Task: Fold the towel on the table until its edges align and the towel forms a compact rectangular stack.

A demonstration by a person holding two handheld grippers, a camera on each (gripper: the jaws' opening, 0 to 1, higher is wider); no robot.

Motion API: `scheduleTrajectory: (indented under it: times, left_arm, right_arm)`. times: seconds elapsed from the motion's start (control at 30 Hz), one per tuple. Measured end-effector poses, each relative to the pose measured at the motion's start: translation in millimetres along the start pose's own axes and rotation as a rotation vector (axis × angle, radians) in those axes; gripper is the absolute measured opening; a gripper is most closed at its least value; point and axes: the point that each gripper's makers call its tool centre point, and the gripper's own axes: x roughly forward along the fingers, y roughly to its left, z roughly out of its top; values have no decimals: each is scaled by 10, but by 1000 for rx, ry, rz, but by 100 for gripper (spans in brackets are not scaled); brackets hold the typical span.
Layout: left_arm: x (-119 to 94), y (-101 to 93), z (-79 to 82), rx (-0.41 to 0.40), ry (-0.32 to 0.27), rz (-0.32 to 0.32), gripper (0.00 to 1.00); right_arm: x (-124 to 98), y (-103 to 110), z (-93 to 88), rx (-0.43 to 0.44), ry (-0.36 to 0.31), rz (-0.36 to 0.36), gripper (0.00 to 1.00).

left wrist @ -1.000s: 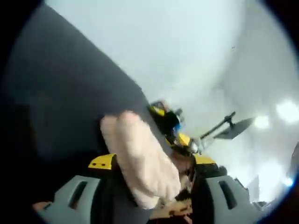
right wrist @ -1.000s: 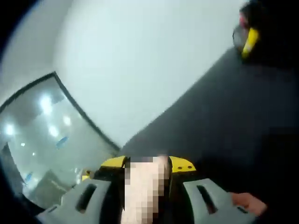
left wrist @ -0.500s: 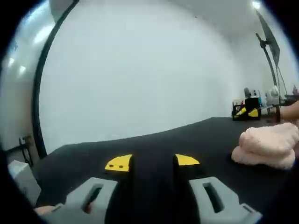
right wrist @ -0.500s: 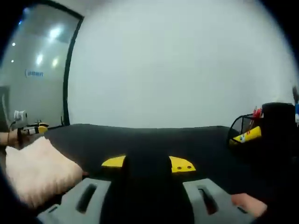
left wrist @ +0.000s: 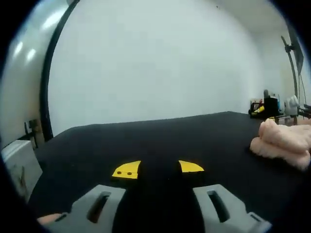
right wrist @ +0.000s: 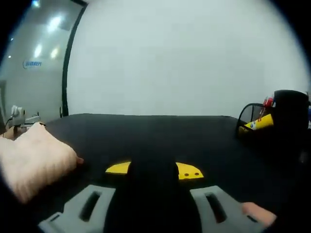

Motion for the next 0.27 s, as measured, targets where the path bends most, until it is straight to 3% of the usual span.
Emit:
scheduleTrajectory:
  times: [0.13,0.27]
  left_arm:
    - [-10,-32,-9,32,4,-3,27]
    - [4,-72,-53,39,28,-25,27]
  right_arm:
    - [-30,-46,139,55,-68,10,32]
    - [-93,-75,171,84,-77,-13,31]
